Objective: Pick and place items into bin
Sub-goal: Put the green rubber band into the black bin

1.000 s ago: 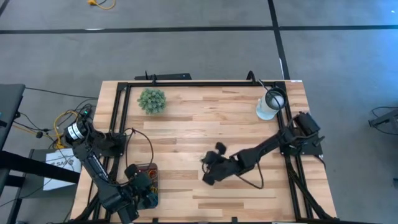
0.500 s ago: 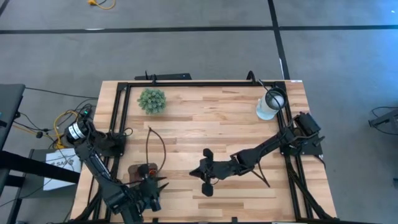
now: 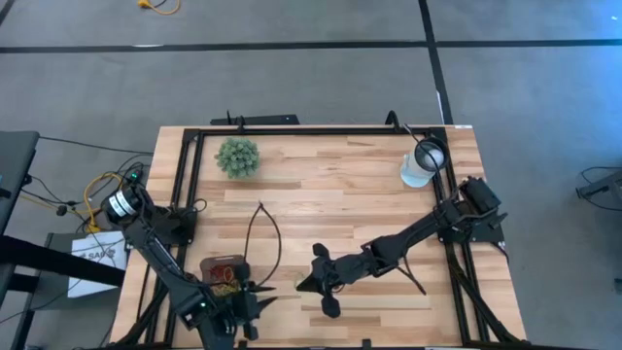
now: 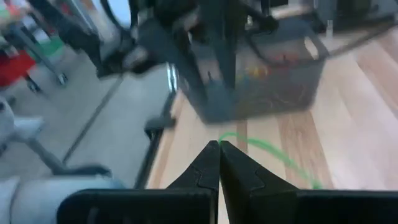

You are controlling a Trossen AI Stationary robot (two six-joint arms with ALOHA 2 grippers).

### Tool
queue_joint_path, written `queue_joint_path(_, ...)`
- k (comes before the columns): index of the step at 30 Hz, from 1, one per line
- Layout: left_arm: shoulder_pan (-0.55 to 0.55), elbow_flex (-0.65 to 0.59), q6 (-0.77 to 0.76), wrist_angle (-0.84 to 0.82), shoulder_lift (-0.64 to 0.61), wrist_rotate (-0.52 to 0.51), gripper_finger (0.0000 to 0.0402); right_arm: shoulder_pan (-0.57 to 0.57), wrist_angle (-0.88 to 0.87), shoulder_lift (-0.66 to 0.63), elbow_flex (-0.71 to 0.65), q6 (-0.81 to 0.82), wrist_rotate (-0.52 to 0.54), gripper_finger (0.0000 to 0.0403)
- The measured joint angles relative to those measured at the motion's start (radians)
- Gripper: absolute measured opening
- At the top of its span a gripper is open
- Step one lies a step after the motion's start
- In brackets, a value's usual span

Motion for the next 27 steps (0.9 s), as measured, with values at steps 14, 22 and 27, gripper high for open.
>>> queue_joint_path(14,0.028,-0.011,0.047,0.034,0.000,0.026,0.0096,-0.079,0.135,0.200,0.149,0.024,-0.153,0.0001)
queue_joint_path(22,0.030,-0.012,0.042,0.030,0.000,0.051,0.0096,-0.059,0.144,0.193,0.149,0.006,-0.154,0.0001)
queue_joint_path(27,0.031,-0.012,0.029,0.030,0.000,0.049,0.0096,-0.056,0.142,0.193,0.149,0.001,-0.154,0.0001)
